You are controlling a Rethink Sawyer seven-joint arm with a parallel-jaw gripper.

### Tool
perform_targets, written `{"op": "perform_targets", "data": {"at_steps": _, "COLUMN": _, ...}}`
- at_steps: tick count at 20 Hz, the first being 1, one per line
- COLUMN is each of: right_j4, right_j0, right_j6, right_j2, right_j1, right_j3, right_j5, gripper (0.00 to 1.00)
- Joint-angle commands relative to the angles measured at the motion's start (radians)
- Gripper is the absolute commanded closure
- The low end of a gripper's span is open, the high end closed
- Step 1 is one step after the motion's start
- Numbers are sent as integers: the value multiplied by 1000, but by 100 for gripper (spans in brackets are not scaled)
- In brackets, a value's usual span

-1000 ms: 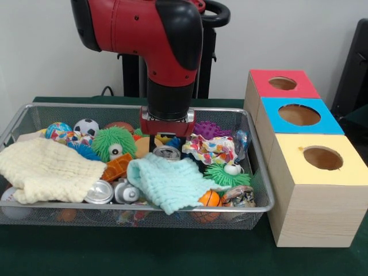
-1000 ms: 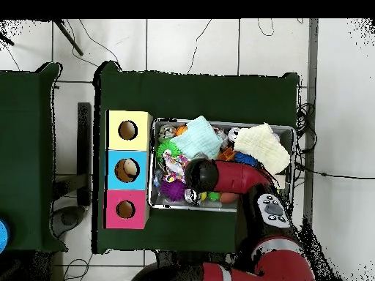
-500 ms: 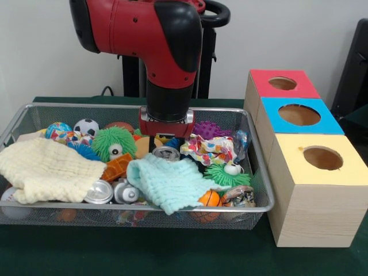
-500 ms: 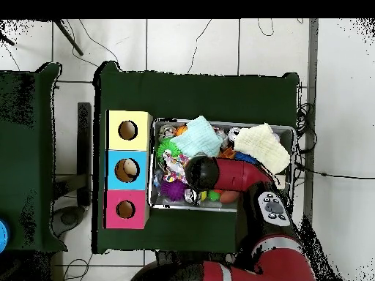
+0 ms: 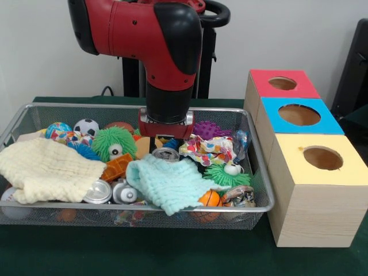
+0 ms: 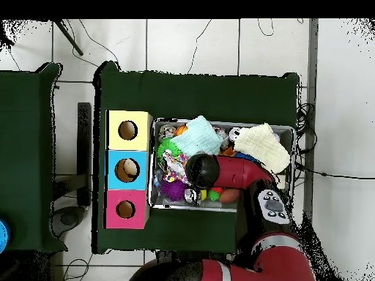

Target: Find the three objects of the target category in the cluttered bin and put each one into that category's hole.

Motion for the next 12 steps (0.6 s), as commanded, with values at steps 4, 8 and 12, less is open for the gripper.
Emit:
{"op": "perform_targets", "data": {"at_steps": 4, "right_j4": -11, "right_j0": -12, "right_j6": 53, "right_j2": 59, "right_j1": 37, "right_j3": -97, "right_j5": 4, "gripper": 100}}
{"op": "perform_targets", "data": {"at_steps": 8, "right_j4": -10, "right_j0": -5, "right_j6": 56, "right_j2": 55, "right_j1": 36, "right_j3": -99, "right_j5": 12, "gripper": 100}}
{"op": "perform_targets", "data": {"at_steps": 12, "right_j4": -8, "right_j0": -3, "right_j6": 63, "right_j2": 51, "right_j1": 32, "right_j3": -92, "right_j5": 12, "gripper": 100}}
